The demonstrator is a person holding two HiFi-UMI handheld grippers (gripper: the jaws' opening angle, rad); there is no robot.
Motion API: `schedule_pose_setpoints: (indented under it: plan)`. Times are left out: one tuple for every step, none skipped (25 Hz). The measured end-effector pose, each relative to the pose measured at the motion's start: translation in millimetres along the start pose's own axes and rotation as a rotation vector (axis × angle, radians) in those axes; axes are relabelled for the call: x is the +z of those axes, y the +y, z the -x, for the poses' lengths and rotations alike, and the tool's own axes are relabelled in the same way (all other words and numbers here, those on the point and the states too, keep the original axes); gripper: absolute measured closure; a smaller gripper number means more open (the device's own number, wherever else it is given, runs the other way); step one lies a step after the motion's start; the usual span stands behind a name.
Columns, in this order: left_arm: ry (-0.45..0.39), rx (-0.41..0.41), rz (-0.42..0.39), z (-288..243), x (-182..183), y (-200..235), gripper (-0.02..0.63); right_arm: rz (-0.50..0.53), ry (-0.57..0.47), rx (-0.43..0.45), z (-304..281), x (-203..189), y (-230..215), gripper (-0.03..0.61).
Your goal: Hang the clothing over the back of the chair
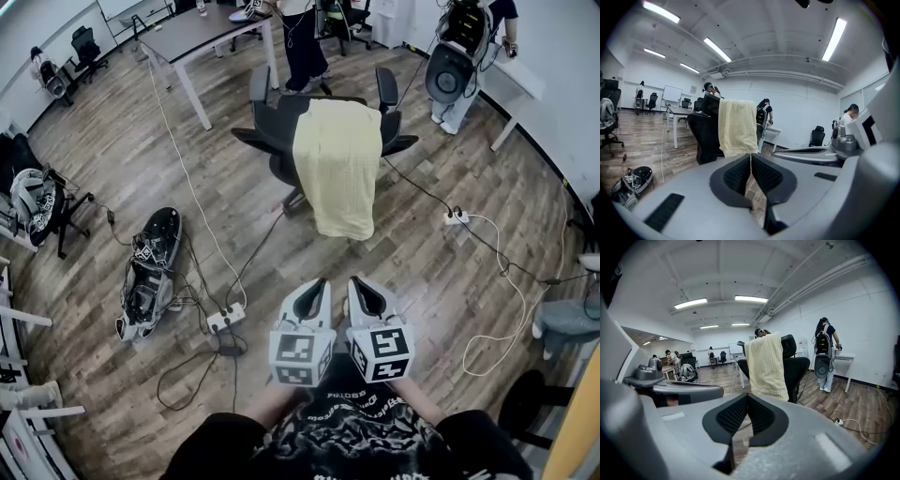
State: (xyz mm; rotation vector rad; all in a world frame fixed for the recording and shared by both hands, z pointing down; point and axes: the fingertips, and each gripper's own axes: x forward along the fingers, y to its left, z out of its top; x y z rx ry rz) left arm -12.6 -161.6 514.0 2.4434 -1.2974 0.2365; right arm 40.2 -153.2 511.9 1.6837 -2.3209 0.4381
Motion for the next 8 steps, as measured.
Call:
schedule_pose_setpoints:
  plan:
    - [0.003, 0.0, -0.001, 0.2, -0.6, -0.1, 0.595, 0.0, -0.001, 0.0, 0.4, 0.3, 0.2, 0.574]
    - [0.005, 0.0, -0.001, 0.4, -1.1, -0.1, 0.595, 0.001, -0.002, -0.001, 0.8, 0.6, 0.4, 0.574]
    - [0.006, -0.001, 0.0, 0.5, -1.5, -0.1, 0.595, 0.001, -0.003, -0.001, 1.3, 0.7, 0.5, 0.574]
    - [0.007, -0.001, 0.002, 0.6, -1.8, -0.1, 0.595, 0.001, -0.004, -0.002, 1.8, 0.6, 0.5, 0.574]
    - [0.007, -0.001, 0.005, 0.6, -2.2, -0.2, 0.595, 0.0, -0.004, -0.002, 2.3, 0.0, 0.5, 0.574]
    - [0.008, -0.001, 0.008, 0.7, -2.8, -0.5, 0.595, 0.0, -0.003, -0.001, 2.8, -0.8, 0.5, 0.574]
    - [0.01, -0.002, 0.01, 0.8, -3.6, -1.0, 0.595, -0.001, -0.001, 0.0, 3.4, -1.7, 0.7, 0.574]
    - [0.012, -0.002, 0.012, 1.0, -4.5, -1.4, 0.595, -0.002, 0.0, 0.002, 4.1, -2.7, 0.9, 0.574]
